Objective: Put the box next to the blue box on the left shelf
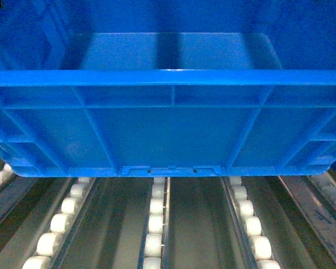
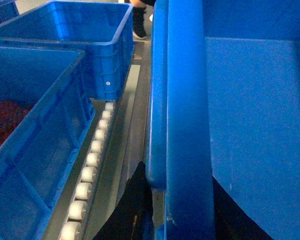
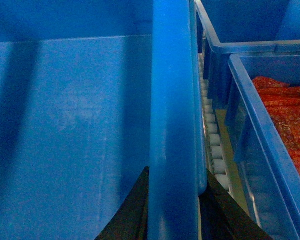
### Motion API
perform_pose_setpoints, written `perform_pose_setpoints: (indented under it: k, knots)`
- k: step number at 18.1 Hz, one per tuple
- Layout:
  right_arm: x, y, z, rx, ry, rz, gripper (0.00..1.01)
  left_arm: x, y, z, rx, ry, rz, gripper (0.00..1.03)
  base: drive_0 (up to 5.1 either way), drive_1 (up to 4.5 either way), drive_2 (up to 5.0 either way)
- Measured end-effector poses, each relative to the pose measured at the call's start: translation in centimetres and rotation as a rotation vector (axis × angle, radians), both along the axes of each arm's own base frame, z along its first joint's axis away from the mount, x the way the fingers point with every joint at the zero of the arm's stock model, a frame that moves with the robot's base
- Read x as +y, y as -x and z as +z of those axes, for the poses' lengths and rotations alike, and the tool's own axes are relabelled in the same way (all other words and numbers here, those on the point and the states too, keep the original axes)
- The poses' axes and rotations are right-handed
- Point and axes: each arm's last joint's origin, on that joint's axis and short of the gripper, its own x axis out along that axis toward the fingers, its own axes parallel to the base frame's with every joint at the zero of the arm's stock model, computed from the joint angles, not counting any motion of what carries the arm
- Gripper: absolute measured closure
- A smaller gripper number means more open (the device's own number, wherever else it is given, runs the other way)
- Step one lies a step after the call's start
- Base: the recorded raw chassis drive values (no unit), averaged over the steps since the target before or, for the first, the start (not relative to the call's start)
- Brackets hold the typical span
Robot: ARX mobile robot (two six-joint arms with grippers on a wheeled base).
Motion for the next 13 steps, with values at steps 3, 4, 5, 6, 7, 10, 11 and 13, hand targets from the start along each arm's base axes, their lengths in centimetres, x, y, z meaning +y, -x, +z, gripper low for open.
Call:
perform_pose_setpoints:
  k: [3,4,5,6,7,10,11,13]
  knots:
    - [0.0,0.0,0.0,0.0,0.0,0.0,0.81,0.0,0.0,0.0,0.0,0.0,0.0,0.86,0.0,0.0,0.0]
    - [0.0,0.0,0.0,0.0,0.0,0.0,0.81,0.0,0.0,0.0,0.0,0.0,0.0,0.86,0.0,0.0,0.0]
    - [0.0,0.0,0.0,0.0,0.0,0.0,0.81,0.0,0.0,0.0,0.0,0.0,0.0,0.86,0.0,0.0,0.0]
    - [0.0,0.0,0.0,0.0,0.0,0.0,0.81,0.0,0.0,0.0,0.0,0.0,0.0,0.86,0.0,0.0,0.0]
    - [0.0,0.0,0.0,0.0,0.0,0.0,0.81,0.0,0.0,0.0,0.0,0.0,0.0,0.86,0.0,0.0,0.0]
    - [0.0,0.0,0.0,0.0,0.0,0.0,0.81,0.0,0.0,0.0,0.0,0.0,0.0,0.86,0.0,0.0,0.0]
    - [0.0,0.0,0.0,0.0,0.0,0.0,0.81,0.0,0.0,0.0,0.0,0.0,0.0,0.86,0.0,0.0,0.0]
    - [0.0,0.0,0.0,0.0,0.0,0.0,0.81,0.0,0.0,0.0,0.0,0.0,0.0,0.86,0.0,0.0,0.0]
